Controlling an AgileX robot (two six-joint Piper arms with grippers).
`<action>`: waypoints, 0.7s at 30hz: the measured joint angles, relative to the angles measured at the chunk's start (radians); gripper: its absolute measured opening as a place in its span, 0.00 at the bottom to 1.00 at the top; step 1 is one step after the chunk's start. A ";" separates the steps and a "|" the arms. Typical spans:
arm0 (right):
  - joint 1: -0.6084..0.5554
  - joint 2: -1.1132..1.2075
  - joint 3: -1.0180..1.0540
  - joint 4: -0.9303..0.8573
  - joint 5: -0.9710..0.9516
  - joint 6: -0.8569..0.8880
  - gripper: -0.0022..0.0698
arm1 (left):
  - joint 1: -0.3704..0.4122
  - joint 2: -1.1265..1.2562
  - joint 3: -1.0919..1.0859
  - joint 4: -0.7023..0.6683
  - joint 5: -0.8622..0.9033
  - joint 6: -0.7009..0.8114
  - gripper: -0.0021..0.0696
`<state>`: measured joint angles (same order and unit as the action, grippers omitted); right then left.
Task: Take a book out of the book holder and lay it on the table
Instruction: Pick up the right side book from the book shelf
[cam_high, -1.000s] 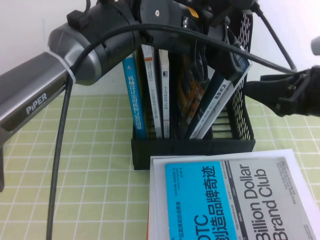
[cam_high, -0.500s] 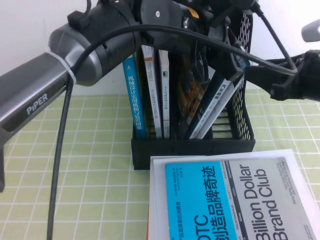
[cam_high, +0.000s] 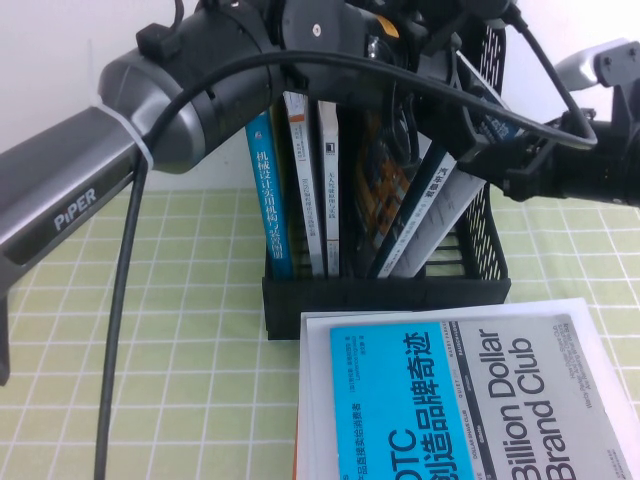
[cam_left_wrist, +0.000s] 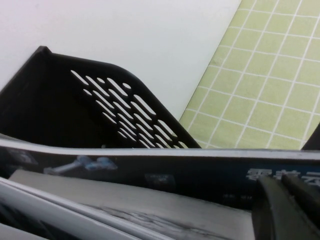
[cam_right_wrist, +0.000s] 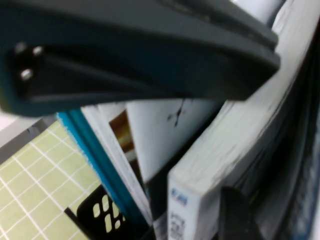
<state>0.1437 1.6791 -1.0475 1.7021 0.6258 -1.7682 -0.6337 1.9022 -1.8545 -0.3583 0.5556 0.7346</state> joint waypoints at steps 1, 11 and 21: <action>0.002 0.008 -0.009 0.000 0.000 0.000 0.44 | 0.000 0.000 0.000 0.000 -0.002 -0.002 0.03; 0.003 0.067 -0.086 0.000 0.049 0.009 0.11 | 0.000 0.000 0.000 0.008 -0.003 -0.014 0.03; 0.003 -0.032 -0.081 -0.036 0.055 0.023 0.09 | 0.000 -0.067 0.009 0.190 0.066 -0.146 0.03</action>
<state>0.1463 1.6470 -1.1289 1.6662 0.6808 -1.7454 -0.6337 1.8350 -1.8456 -0.1685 0.6220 0.5884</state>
